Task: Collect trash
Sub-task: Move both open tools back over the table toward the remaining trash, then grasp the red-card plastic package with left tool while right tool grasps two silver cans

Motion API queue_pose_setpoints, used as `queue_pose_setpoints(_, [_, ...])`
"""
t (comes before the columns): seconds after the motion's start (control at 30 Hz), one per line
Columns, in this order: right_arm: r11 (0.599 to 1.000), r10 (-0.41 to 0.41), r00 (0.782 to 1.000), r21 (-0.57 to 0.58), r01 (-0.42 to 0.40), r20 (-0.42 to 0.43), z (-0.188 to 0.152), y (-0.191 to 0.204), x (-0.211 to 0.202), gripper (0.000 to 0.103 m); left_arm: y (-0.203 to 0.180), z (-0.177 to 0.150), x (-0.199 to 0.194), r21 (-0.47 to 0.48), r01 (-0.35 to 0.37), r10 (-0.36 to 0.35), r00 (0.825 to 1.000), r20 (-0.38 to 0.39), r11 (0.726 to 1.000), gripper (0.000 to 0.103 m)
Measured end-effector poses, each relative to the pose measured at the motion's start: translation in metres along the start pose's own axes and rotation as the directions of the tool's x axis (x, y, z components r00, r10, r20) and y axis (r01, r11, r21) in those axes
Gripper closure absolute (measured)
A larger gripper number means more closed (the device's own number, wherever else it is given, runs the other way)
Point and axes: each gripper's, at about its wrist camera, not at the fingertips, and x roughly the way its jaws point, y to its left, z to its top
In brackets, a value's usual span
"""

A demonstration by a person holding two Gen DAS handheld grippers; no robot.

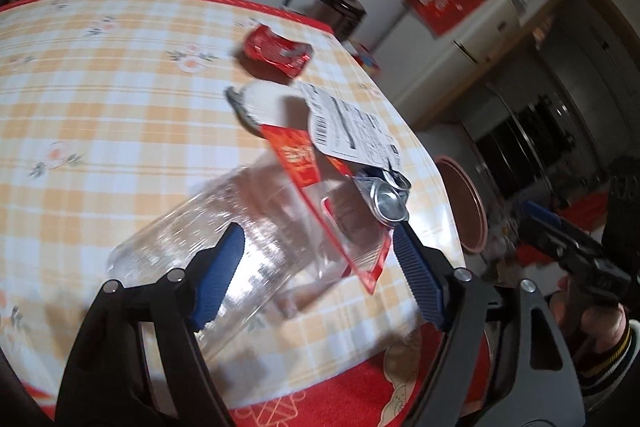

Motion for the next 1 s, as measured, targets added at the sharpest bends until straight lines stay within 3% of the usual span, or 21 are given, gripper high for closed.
queue_pose_setpoints(0.27, [0.995,-0.035,0.999,0.096,0.036,-0.016,-0.022,-0.015,0.002,0.006,0.0,0.016,0.017,0.03,0.025,-0.024,0.999,-0.037,0.999,0.03])
queue_pose_setpoints(0.47, [0.996,-0.037,0.999,0.078,0.038,-0.007,-0.017,-0.013,0.011,0.007,-0.001,0.022,0.022,0.035,0.044,-0.042,0.998,-0.045,0.998,0.031])
queue_pose_setpoints(0.57, [0.998,-0.013,0.999,0.064,0.015,-0.036,-0.018,-0.009,0.027,0.014,0.005,0.021,0.024,0.003,0.033,-0.033,0.998,-0.048,0.999,0.031])
queue_pose_setpoints(0.73, [1.0,0.008,0.999,0.021,-0.007,-0.043,-0.015,-0.003,0.041,0.02,0.008,0.013,0.029,-0.021,0.025,-0.027,0.996,-0.088,0.999,0.04])
queue_pose_setpoints(1.0, [0.996,0.079,0.994,-0.042,-0.082,-0.082,-0.002,0.008,0.084,0.022,0.019,0.012,0.008,-0.058,-0.005,0.003,0.999,-0.044,0.998,0.04])
